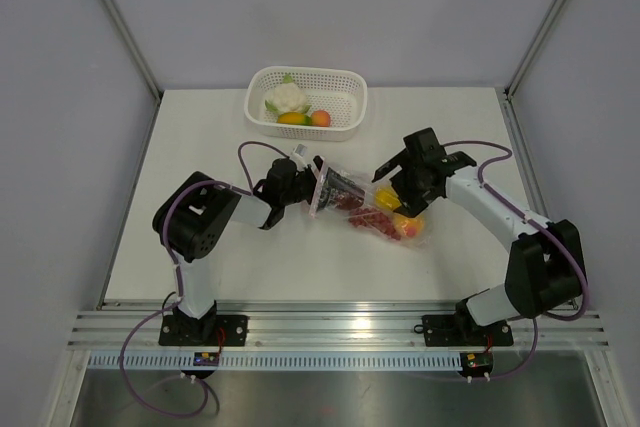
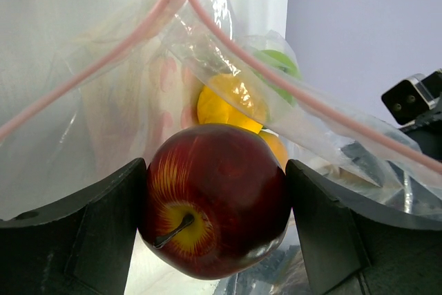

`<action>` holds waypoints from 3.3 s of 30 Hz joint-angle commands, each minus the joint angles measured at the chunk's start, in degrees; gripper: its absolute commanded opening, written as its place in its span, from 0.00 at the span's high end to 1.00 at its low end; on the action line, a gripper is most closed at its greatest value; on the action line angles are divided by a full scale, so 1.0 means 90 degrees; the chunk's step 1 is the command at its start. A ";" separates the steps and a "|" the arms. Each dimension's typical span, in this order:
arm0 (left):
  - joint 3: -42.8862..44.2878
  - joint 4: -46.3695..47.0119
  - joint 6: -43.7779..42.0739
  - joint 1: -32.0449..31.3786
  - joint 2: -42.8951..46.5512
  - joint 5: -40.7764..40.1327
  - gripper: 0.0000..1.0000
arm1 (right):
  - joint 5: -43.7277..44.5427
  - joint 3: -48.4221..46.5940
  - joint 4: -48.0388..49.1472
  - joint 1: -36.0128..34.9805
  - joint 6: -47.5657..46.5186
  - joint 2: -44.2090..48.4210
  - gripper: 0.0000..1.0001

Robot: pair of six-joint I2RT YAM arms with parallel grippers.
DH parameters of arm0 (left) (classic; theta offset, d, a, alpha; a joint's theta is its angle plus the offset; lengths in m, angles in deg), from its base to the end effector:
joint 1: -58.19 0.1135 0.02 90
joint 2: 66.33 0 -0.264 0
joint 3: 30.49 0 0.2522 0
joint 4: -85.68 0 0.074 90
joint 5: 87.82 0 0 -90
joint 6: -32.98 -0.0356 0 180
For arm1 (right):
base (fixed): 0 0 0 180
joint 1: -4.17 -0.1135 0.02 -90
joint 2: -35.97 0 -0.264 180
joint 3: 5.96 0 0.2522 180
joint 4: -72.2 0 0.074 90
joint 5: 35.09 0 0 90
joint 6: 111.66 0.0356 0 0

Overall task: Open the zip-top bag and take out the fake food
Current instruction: Pick up the fake fruit from the zipper food storage bag, then place the fake fruit in the bin.

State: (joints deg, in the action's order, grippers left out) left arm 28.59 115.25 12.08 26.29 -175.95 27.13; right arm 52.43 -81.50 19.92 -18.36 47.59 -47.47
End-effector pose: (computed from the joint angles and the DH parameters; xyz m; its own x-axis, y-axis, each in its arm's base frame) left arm 0.3046 -0.2073 0.1294 -0.8684 -0.4572 -0.1921 0.0064 0.3770 -0.9262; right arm 0.2711 0.1141 0.2460 -0.6605 0.7375 -0.1411 0.6067 0.6349 0.4783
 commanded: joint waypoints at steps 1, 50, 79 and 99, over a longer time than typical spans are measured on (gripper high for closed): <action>-0.0084 0.0488 0.0037 0.0029 0.0003 0.0148 0.41 | 0.0401 -0.0254 0.0082 -0.0066 0.0430 -0.0123 0.01; 0.0538 -0.2751 -0.1036 0.1074 0.2180 -0.0106 0.44 | 0.2044 -0.0070 0.0792 0.0823 -0.0272 -0.0349 1.00; 0.5257 -0.3673 -0.1390 0.1796 -0.0934 -0.1454 0.42 | 0.0510 0.1337 0.3001 0.0813 -0.1337 0.1624 0.10; 0.5434 -0.3457 -0.1720 0.2050 -0.1121 -0.1815 0.01 | 0.0403 0.1562 0.3284 0.0803 -0.1396 0.2015 0.09</action>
State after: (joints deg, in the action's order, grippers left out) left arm 75.93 81.89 -0.88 44.37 -190.55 12.09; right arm 56.73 -67.23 47.55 -11.25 36.71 -30.73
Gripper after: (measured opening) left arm 0.985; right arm 0.910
